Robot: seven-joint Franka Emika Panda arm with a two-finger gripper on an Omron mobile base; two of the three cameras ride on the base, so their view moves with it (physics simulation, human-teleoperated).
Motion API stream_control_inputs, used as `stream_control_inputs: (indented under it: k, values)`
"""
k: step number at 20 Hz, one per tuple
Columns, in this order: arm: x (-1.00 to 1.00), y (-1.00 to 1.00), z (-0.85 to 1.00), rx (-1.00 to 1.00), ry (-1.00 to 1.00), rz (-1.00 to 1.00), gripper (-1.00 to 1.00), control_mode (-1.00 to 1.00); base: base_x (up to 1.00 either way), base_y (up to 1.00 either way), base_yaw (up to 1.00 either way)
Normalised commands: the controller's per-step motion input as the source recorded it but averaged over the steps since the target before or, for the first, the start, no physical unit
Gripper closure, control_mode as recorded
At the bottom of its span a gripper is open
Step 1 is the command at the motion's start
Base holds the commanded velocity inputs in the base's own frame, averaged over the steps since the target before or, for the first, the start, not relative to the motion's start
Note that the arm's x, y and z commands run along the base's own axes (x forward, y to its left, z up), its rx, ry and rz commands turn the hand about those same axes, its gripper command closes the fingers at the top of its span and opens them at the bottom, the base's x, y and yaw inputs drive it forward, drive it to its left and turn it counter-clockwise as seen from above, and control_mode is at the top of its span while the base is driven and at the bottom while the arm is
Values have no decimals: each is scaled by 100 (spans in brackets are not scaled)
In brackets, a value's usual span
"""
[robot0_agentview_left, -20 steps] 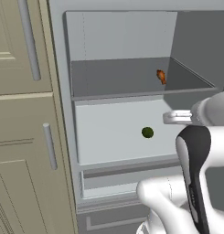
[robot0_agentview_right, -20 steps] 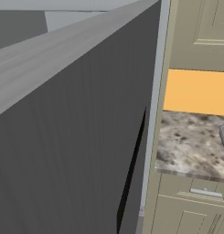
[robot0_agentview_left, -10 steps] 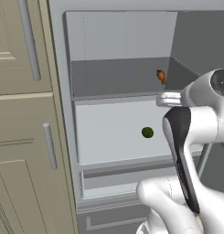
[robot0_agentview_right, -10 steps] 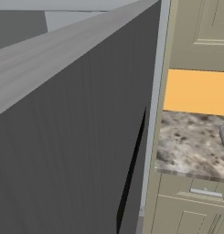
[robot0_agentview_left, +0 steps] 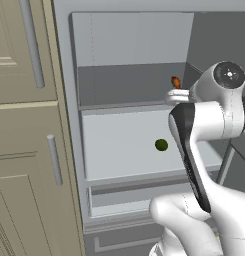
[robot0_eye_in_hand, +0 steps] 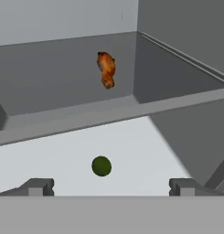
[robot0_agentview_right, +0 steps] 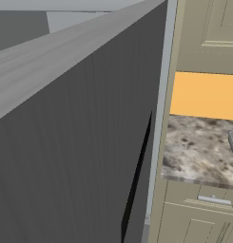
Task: Place one lime and one chicken drumstick in each tupperware on the nearby counter, to pack two identical lunches.
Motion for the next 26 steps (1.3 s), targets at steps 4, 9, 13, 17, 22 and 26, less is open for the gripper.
stream_control_inputs:
  k: [4, 9, 13, 17, 22, 26]
  values:
    - [42, 0, 0, 0, 0, -3, -100, -100, 0, 0, 0]
    - [46, -2, 1, 0, 0, -3, -100, -100, 0, 0, 0]
    - [43, -20, 0, 0, 0, 0, -100, -100, 0, 0, 0]
    - [47, -35, 0, 0, 0, 0, -100, -100, 0, 0, 0]
    - [53, -20, 0, 0, 0, 0, -100, -100, 0, 0, 0]
    - [54, -1, -2, 0, 0, 0, -100, -100, 0, 0, 0]
